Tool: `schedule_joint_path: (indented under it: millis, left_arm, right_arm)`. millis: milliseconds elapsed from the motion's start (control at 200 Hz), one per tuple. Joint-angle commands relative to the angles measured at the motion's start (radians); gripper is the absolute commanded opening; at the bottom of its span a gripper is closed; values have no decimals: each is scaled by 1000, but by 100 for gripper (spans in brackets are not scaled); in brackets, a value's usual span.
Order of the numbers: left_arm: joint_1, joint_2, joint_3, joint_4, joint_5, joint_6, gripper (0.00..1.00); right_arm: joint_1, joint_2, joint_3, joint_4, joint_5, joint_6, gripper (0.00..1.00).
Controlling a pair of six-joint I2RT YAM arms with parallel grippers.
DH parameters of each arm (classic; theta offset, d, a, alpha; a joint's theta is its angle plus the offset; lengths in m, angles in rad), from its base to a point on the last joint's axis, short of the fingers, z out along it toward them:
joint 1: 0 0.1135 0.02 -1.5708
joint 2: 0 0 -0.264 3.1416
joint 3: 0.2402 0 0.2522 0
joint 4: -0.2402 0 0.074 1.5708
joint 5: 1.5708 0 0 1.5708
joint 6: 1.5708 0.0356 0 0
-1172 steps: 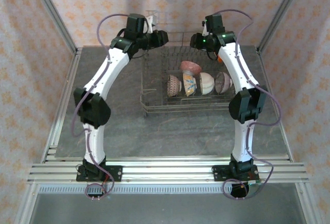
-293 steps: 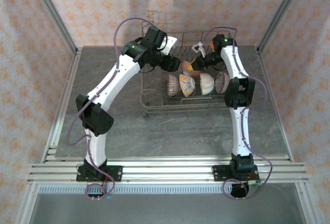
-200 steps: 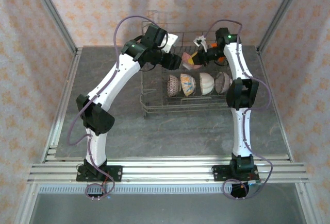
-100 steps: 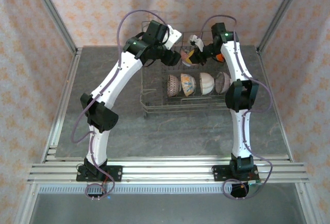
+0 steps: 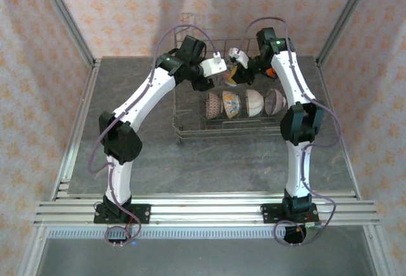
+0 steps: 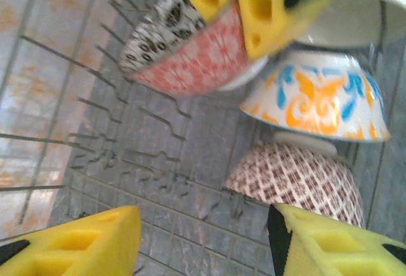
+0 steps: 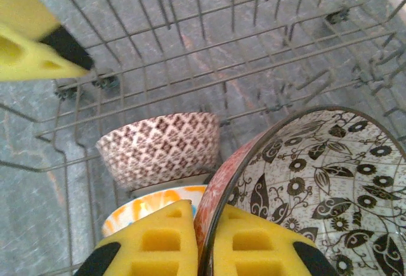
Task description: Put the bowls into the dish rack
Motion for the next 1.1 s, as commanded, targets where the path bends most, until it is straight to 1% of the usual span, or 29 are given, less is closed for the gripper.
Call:
schedule_joint_path:
  millis: [0, 60, 155, 285, 375, 480, 636, 721, 821, 971, 1096]
  left_arm:
    - [20, -144, -142, 196, 106, 176, 58]
    - [35, -171, -204, 258, 162, 175, 58]
    - [48, -186, -244, 274, 222, 208, 58]
    - [51, -194, -298, 291, 243, 279, 57]
    - [51, -205, -347, 331, 258, 335, 57]
    - [49, -222, -402, 404, 280, 372, 56]
    - [49, -267, -514, 582, 309, 390, 58]
    - [49, -280, -533, 600, 326, 422, 58]
    - [49, -299, -573, 657, 342, 442, 58]
    - [49, -311, -620, 699, 371, 509, 58]
    - [46, -307, -624, 669, 397, 561, 57]
  right_arm:
    - [14, -102, -42, -48, 10, -71, 0]
    - [16, -136, -92, -45, 16, -93, 0]
    - [21, -186, -174, -25, 45, -120, 0]
    - [30, -252, -273, 25, 78, -141, 0]
    - [35, -276, -307, 52, 118, -158, 0]
    - [40, -286, -308, 55, 144, -166, 0]
    - [59, -307, -322, 40, 145, -202, 0]
    - [70, -332, -364, 57, 141, -216, 0]
    - [80, -360, -426, 79, 167, -232, 0]
    - [95, -402, -499, 117, 206, -256, 0]
    - [103, -432, -529, 137, 227, -283, 0]
